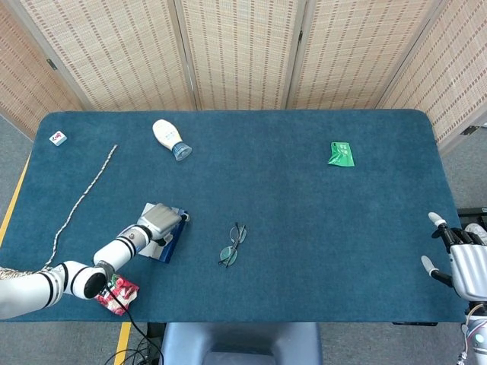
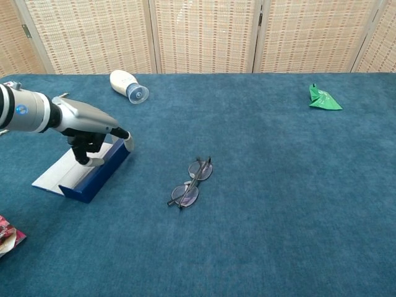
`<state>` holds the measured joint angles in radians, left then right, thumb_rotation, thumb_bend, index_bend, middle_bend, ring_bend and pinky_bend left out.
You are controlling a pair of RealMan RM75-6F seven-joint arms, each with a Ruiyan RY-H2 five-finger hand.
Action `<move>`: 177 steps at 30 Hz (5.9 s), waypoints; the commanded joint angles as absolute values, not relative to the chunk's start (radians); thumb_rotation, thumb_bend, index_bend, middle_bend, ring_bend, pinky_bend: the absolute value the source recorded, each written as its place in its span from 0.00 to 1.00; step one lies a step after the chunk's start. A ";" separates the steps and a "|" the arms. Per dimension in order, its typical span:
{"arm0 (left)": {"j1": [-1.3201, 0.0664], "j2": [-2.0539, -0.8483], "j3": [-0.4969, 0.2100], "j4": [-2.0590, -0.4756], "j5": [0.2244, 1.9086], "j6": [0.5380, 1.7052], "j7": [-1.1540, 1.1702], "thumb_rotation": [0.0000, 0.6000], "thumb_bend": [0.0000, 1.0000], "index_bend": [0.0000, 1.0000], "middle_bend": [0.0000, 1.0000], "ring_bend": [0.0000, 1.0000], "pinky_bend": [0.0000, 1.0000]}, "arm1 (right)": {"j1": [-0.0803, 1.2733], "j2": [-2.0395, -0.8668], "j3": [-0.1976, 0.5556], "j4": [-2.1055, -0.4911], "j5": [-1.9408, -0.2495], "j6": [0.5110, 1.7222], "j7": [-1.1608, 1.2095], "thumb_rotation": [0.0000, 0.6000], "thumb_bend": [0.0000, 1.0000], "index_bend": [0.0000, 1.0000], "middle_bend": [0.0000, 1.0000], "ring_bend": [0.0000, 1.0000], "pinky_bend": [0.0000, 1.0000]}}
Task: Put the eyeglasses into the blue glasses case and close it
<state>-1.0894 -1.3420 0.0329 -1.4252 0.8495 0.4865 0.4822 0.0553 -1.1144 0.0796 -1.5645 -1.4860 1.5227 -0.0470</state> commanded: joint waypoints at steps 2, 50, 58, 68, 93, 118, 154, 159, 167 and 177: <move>-1.172 -1.341 0.151 -1.437 0.628 0.589 0.643 1.00 0.51 0.21 1.00 0.97 1.00 | 0.053 -1.115 0.080 -1.563 -1.487 1.526 -0.046 1.00 0.27 0.13 0.41 0.36 0.33; -1.099 -1.166 0.302 -1.771 0.490 0.707 0.674 1.00 0.51 0.20 1.00 0.97 1.00 | 0.043 -1.126 0.076 -1.549 -1.510 1.544 -0.022 1.00 0.27 0.13 0.44 0.39 0.33; -1.125 -1.212 0.231 -1.670 0.483 0.606 0.572 1.00 0.51 0.13 1.00 0.97 1.00 | 0.037 -1.128 0.077 -1.539 -1.505 1.548 -0.010 1.00 0.27 0.13 0.44 0.39 0.33; -1.180 -1.278 0.207 -1.535 0.429 0.606 0.542 1.00 0.51 0.07 1.00 0.97 1.00 | 0.035 -1.130 0.080 -1.523 -1.493 1.542 0.006 1.00 0.27 0.13 0.44 0.39 0.33; -1.062 -1.254 0.147 -1.682 0.951 0.847 0.407 1.00 0.51 0.16 1.00 0.95 1.00 | 0.045 -1.130 0.084 -1.531 -1.497 1.530 -0.005 1.00 0.27 0.13 0.45 0.40 0.33; -1.153 -1.510 0.011 -1.476 1.056 0.616 0.394 1.00 0.51 0.16 1.00 0.95 0.98 | 0.035 -1.125 0.078 -1.557 -1.496 1.539 -0.036 1.00 0.27 0.13 0.46 0.41 0.33; -1.298 -1.462 0.184 -1.606 0.501 0.783 0.795 1.00 0.51 0.26 1.00 0.95 0.97 | 0.039 -1.138 0.082 -1.520 -1.487 1.523 0.003 1.00 0.27 0.13 0.47 0.42 0.33; -1.291 -1.421 0.220 -1.687 0.449 0.854 0.836 1.00 0.51 0.26 1.00 0.95 0.97 | 0.043 -1.138 0.081 -1.529 -1.495 1.523 -0.007 1.00 0.27 0.13 0.47 0.42 0.33; -1.221 -1.390 0.220 -1.767 0.560 0.963 0.796 1.00 0.51 0.26 1.00 0.95 0.97 | 0.044 -1.134 0.080 -1.544 -1.503 1.529 -0.021 1.00 0.27 0.13 0.47 0.42 0.33; -1.095 -1.465 0.161 -1.656 0.850 1.025 0.647 1.00 0.40 0.36 1.00 0.96 0.97 | 0.045 -1.133 0.079 -1.543 -1.505 1.528 -0.016 1.00 0.27 0.13 0.48 0.43 0.33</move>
<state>-1.1237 -1.4380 0.1817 -1.6922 0.8156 1.0236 0.6808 0.0447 -1.1328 0.0788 -1.5432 -1.5052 1.5280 -0.0160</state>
